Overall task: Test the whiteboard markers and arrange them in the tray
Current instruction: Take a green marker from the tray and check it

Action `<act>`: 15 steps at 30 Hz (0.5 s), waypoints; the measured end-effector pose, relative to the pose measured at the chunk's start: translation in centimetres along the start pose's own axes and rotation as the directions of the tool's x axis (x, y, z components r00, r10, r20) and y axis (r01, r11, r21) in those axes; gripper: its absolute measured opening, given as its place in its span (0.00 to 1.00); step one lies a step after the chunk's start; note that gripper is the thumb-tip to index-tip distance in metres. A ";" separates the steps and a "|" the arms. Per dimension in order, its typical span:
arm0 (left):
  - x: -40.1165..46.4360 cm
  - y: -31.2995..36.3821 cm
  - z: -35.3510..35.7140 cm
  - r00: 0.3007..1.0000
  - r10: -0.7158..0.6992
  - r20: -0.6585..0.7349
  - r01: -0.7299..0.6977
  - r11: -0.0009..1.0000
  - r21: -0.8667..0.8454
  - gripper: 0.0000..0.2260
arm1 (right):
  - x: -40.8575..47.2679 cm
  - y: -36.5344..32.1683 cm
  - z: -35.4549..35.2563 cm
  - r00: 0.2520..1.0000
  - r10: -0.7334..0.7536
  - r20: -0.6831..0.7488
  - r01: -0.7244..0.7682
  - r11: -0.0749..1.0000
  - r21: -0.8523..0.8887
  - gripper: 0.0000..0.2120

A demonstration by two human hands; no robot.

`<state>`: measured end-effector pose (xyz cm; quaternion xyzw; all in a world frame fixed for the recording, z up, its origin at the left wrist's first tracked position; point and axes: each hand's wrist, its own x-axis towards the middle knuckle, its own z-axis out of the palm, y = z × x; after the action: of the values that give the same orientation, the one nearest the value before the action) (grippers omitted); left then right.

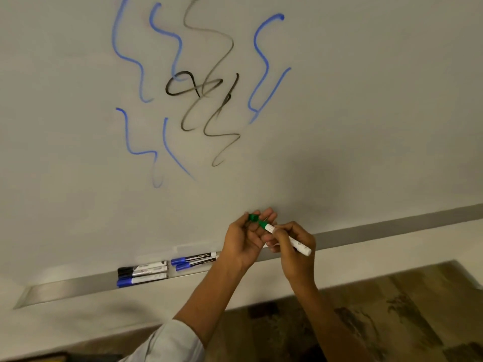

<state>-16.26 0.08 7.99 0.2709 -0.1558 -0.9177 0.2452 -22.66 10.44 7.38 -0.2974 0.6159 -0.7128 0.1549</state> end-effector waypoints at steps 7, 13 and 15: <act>0.5 -2.2 0.4 0.996 -0.063 -0.069 0.069 0.994 0.086 0.16 | 0.3 1.9 -1.1 0.998 -0.003 0.058 0.011 0.991 -0.136 0.04; 0.3 -4.8 -0.4 0.978 -0.115 -0.176 0.134 0.986 0.101 0.16 | -1.0 5.5 -3.2 0.965 -0.167 0.202 0.233 0.900 -0.369 0.08; 0.2 -5.8 -1.2 0.960 -0.137 -0.246 0.175 0.974 0.141 0.17 | -1.6 7.0 -4.3 0.957 -0.159 0.244 0.251 0.875 -0.413 0.09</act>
<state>-17.89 4.63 4.53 0.4077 -0.1775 -0.8802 0.1658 -25.09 13.38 -0.08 -0.4595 0.7067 -0.5335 0.0688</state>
